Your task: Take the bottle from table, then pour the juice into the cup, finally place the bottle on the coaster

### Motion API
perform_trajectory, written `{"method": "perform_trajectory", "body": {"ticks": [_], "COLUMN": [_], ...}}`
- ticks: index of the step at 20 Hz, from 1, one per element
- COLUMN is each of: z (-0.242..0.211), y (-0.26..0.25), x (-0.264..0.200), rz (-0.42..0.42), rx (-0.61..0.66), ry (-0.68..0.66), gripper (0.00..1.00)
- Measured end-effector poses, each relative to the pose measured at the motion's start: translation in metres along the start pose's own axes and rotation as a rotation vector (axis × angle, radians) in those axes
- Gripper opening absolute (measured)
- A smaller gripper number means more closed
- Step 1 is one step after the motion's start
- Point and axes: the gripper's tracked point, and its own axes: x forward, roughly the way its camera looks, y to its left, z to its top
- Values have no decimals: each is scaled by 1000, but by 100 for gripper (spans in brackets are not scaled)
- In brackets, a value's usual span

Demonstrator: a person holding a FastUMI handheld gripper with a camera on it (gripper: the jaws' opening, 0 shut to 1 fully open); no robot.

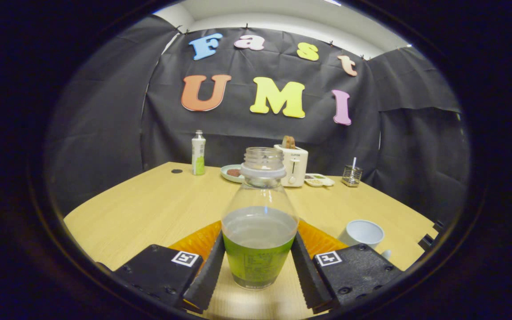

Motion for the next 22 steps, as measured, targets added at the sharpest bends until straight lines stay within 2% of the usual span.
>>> {"method": "perform_trajectory", "body": {"ticks": [7, 12, 14, 18, 22], "z": [24, 40, 46, 66, 73], "y": [17, 14, 7, 4, -13], "x": [-26, -45, -52, -65, -67], "rz": [121, 178, 196, 296, 295], "rx": [151, 264, 328, 520, 616], "ry": [-57, -84, -92, -130, -113], "gripper": [80, 80, 80, 80, 80]}}
